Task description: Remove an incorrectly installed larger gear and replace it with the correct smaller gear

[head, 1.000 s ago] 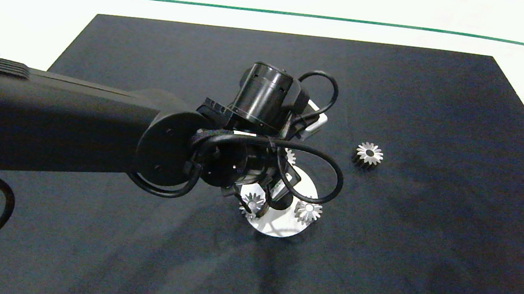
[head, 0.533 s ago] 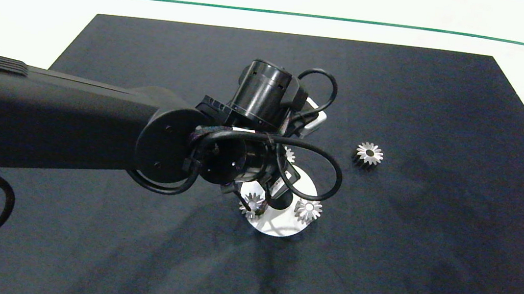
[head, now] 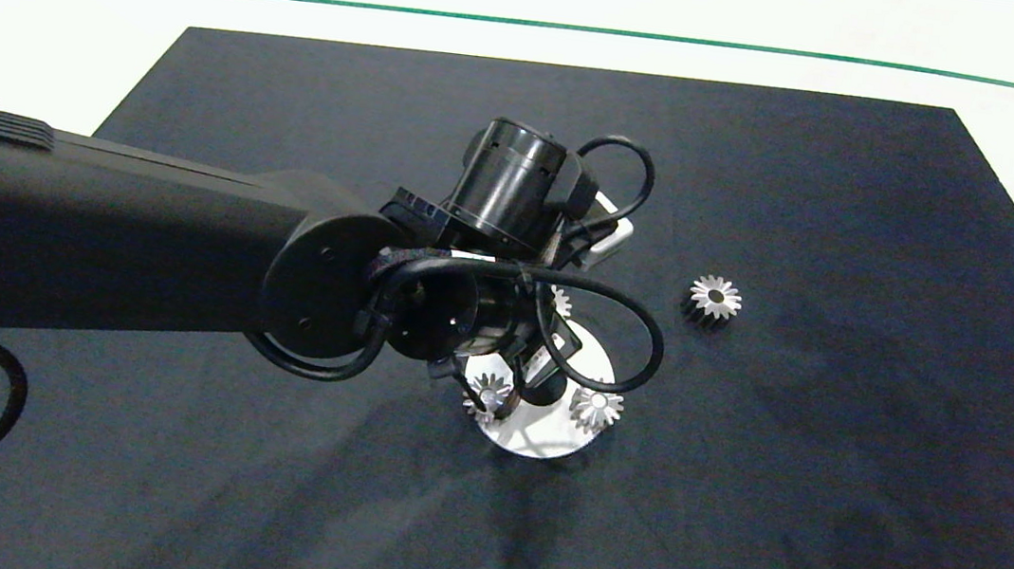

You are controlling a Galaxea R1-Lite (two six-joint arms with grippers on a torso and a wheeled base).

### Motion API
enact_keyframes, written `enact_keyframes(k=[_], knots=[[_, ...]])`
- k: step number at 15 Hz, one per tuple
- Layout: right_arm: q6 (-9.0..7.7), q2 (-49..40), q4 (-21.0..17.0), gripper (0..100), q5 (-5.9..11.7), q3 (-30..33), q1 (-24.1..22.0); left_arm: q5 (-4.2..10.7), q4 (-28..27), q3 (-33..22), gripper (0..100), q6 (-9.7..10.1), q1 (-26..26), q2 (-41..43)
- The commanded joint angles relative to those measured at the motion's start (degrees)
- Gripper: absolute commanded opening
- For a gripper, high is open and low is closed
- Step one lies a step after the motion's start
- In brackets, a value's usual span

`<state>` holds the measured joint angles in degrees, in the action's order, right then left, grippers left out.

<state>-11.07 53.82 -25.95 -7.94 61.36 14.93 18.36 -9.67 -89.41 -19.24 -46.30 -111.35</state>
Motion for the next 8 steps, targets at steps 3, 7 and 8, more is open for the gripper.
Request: enact_keyframes(k=[3, 7, 8], knots=[[-0.01, 0.0, -0.1, 100, -0.06, 0.0, 0.0, 0.19, -0.1, 0.2, 4, -0.1, 0.0, -0.1], [0.79, -0.1, -0.1, 100, -0.06, 0.0, 0.0, 0.19, -0.1, 0.2, 4, -0.01, 0.1, -0.4], [0.87, 0.0, -0.1, 100, -0.06, -0.1, 0.0, 0.1, -0.1, 0.2, 4, -0.01, 0.1, -0.4]])
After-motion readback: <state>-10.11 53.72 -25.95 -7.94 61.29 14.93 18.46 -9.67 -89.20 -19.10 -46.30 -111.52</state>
